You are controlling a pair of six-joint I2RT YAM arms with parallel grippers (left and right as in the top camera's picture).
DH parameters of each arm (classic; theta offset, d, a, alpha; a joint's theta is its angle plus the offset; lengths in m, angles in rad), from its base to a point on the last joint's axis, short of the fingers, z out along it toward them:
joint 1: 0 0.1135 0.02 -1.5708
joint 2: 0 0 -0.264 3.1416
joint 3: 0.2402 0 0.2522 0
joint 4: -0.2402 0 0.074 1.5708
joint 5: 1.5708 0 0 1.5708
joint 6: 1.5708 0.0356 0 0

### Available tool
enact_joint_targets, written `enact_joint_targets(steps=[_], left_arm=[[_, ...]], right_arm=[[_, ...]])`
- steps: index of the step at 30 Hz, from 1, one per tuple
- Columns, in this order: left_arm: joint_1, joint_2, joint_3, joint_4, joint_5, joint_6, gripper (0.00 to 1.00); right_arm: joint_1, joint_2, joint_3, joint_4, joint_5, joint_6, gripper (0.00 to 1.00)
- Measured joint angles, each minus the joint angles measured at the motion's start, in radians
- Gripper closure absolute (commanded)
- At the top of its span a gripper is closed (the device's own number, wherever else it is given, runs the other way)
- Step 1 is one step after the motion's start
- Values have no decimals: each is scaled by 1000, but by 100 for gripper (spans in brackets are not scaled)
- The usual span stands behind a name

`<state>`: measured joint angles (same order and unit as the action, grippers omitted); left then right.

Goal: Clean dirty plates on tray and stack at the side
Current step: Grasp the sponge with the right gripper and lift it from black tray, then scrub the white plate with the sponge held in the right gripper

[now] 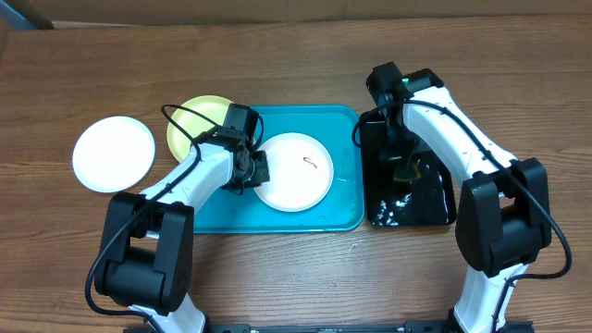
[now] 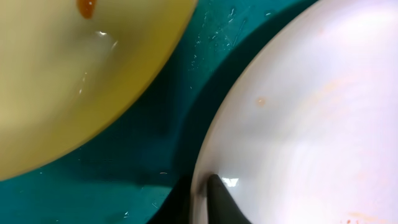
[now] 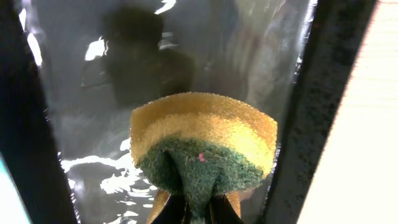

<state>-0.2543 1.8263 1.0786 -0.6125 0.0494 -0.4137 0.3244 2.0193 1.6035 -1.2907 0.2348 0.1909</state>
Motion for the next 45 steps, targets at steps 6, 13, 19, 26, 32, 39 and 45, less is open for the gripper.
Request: enact_joint_targets(steps=[6,13,19,26,32,39,45], left_arm=[[2,-2,0,1,11,1,96],[2,-2,1,1,11,1,96],[2,-2,1,1,11,1,96],[2,-2,1,1,11,1,96],[2,-1,1,1,12,1,96],[2,-2,1,1,12,1,96],[2,-2,1,1,12,1,96]], right_arm=[[-42,0,0,-10,-44,-42,96],[-85,0,91,-92,-90,-66,96],[-69,0,266,-149,-134,-87,96],[41,0,320,-76,-262,-128,96],[199,0,304,60,-240,-140,96],[366,15,160,204,6,-145,96],[400,70,69,317,124,-167,96]])
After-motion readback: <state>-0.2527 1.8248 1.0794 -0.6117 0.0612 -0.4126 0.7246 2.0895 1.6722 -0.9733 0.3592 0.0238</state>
